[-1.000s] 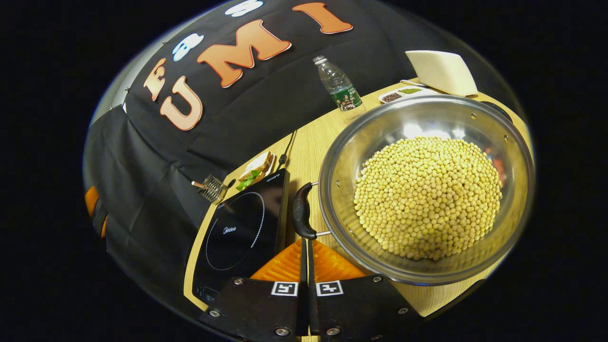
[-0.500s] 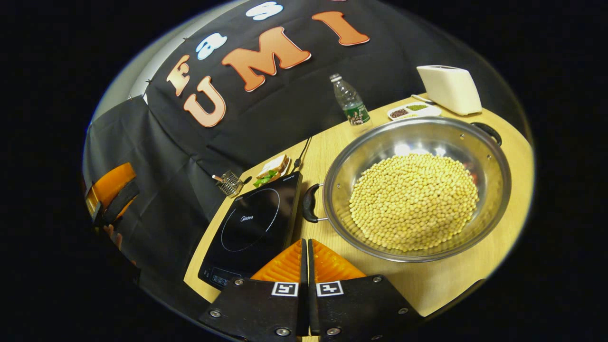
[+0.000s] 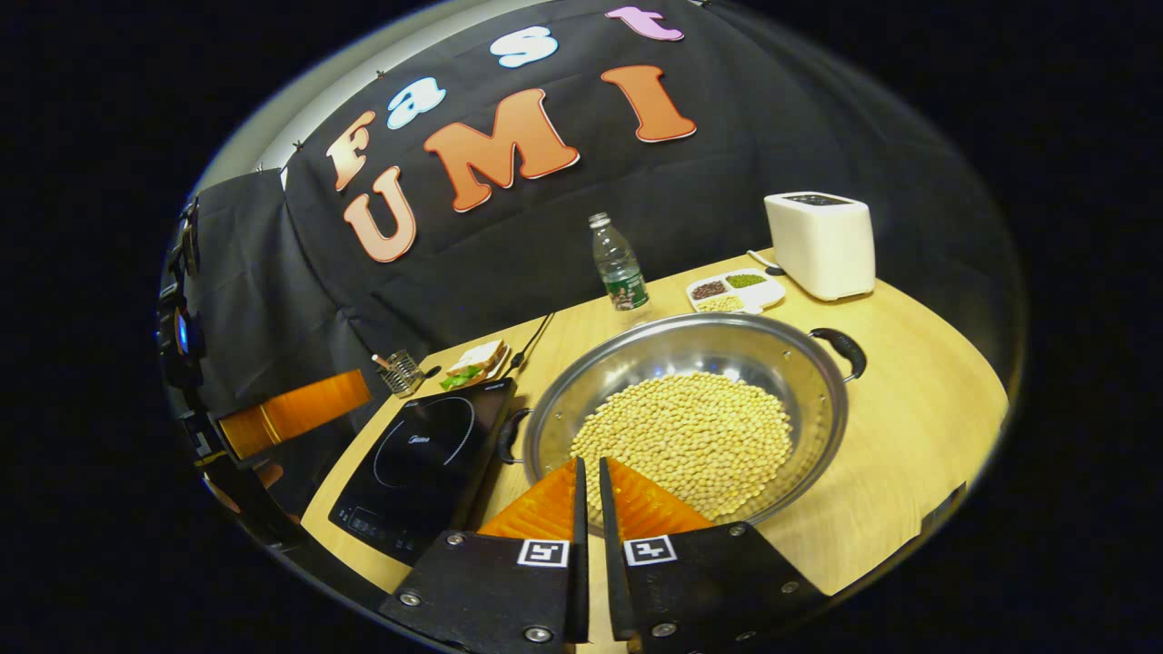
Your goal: First push the handle of the pot to place it horizontally, then grasp the pot with both hands and set it on the induction cooktop.
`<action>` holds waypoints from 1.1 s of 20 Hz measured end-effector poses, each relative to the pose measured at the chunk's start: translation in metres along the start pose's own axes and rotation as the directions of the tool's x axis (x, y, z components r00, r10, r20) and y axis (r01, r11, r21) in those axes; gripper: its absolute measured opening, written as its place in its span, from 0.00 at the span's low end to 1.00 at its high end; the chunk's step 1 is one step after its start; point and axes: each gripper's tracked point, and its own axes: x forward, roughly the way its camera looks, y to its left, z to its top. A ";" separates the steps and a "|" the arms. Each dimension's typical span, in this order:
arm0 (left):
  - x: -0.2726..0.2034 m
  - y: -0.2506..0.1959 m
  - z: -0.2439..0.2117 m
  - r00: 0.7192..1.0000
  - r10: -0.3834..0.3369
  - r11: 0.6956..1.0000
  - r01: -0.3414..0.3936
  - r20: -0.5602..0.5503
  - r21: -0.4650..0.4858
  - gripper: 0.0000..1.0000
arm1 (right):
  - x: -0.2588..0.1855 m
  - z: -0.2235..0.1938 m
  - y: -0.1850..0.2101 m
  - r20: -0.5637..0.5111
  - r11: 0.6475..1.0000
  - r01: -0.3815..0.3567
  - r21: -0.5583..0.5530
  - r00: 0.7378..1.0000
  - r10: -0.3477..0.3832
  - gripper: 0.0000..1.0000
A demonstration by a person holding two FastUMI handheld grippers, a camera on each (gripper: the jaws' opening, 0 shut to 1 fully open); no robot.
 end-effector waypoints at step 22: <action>0.134 -0.046 -0.083 0.960 -0.007 0.998 0.024 -0.279 0.055 0.98 | 0.062 0.052 -0.193 0.008 0.925 0.380 0.002 0.925 -0.380 0.95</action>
